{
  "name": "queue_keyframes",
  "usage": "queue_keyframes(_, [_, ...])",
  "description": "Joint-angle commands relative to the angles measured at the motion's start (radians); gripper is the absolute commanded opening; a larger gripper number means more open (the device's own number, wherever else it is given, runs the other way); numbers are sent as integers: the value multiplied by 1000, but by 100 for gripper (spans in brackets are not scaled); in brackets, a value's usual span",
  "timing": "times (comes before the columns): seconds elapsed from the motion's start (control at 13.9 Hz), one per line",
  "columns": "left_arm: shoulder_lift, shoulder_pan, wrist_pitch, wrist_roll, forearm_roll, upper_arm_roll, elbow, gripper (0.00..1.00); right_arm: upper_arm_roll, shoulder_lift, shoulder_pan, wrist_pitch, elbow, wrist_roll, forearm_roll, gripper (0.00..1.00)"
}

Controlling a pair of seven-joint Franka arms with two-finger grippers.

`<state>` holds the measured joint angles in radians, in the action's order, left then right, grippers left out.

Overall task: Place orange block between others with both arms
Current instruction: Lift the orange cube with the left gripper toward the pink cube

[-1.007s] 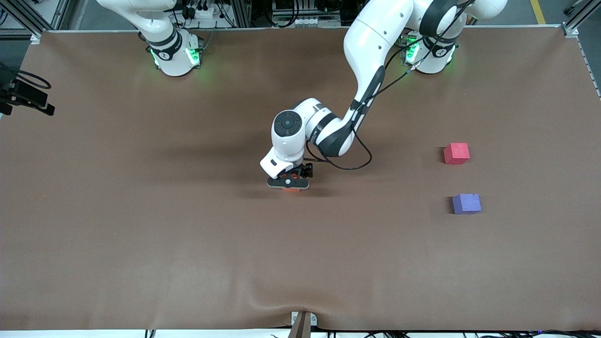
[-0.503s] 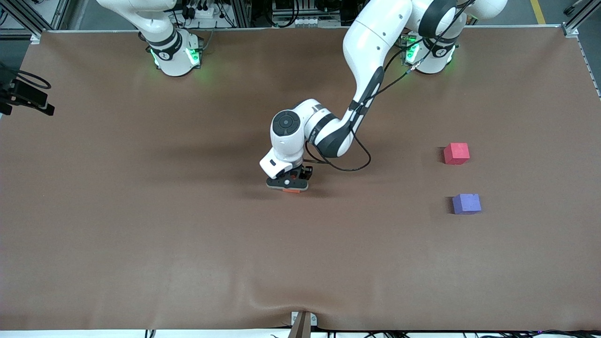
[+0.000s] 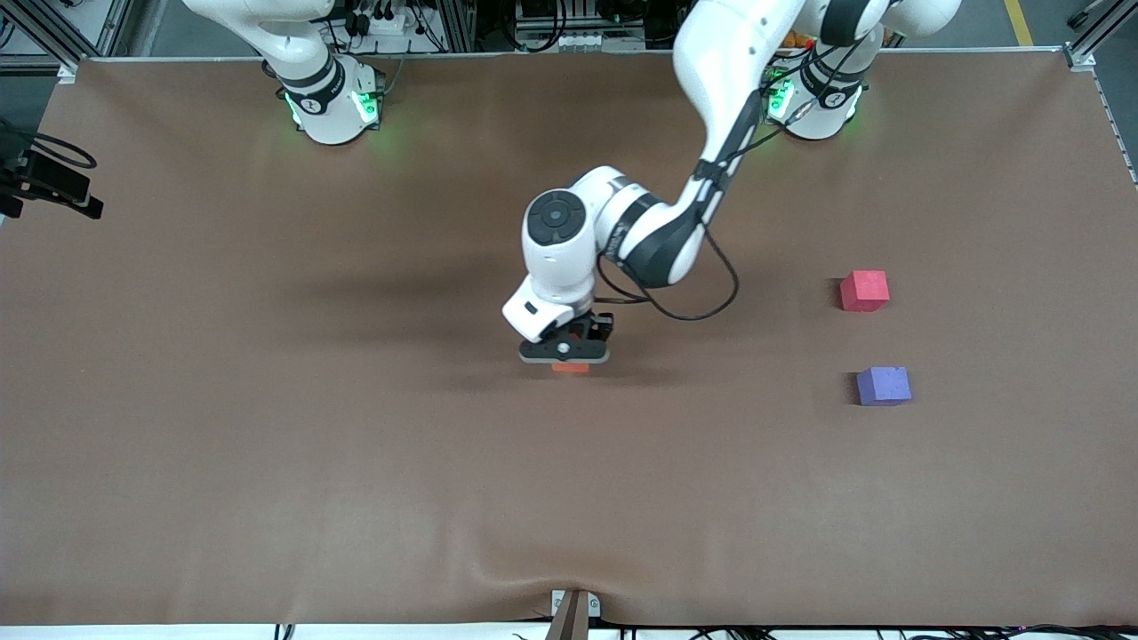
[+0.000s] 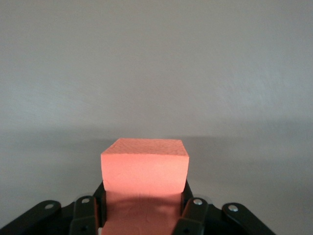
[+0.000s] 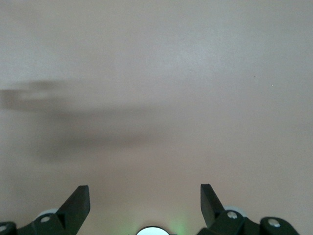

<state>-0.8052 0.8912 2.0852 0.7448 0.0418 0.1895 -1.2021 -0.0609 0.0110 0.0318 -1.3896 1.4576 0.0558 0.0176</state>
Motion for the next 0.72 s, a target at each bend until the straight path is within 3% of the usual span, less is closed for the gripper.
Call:
queue_keyframes(0.0, [92, -66, -51, -2, -17, -5, -34, 28, 18, -10, 20, 9, -2, 15, -15, 100])
queue_keyframes(0.36, [204, -175, -151, -79, -11, -8, -50, 27, 23, -10, 17, 9, -2, 12, -15, 100])
queue_keyframes(0.65, [297, -290, -165, -198, -4, -12, -114, 28, 23, -10, 17, 9, -2, 12, -15, 100])
